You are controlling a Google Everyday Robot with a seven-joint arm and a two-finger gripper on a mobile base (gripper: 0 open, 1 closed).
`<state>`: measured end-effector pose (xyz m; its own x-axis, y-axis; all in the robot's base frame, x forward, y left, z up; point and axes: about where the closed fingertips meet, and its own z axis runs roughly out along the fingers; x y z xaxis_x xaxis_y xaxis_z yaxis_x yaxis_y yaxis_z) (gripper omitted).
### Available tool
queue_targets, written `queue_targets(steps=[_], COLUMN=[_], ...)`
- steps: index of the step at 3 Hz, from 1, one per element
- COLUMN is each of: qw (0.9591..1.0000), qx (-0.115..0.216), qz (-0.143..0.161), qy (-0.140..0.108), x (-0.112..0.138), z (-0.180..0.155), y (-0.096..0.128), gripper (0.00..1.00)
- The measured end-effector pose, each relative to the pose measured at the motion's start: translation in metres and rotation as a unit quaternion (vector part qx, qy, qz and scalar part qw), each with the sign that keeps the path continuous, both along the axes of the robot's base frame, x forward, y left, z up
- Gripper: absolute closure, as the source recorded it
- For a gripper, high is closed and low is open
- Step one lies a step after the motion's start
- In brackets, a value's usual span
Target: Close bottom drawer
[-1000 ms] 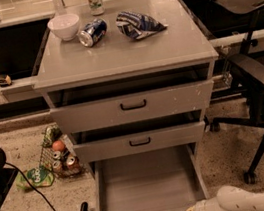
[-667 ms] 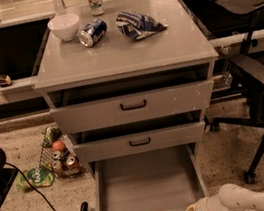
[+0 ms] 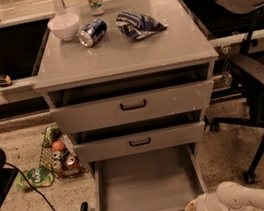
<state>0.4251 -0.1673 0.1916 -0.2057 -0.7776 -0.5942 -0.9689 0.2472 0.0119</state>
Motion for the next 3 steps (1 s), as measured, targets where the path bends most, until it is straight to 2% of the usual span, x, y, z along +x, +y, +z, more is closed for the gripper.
queue_targets(steps=[1,3], qw=[0.9999,0.9996], qx=[-0.001,0.006], qz=[-0.011,-0.016], qy=[-0.012,-0.021], x=[0.022,0.032], z=[0.004,-0.003], y=[-0.003,-0.005], gripper=[1.00,1.00])
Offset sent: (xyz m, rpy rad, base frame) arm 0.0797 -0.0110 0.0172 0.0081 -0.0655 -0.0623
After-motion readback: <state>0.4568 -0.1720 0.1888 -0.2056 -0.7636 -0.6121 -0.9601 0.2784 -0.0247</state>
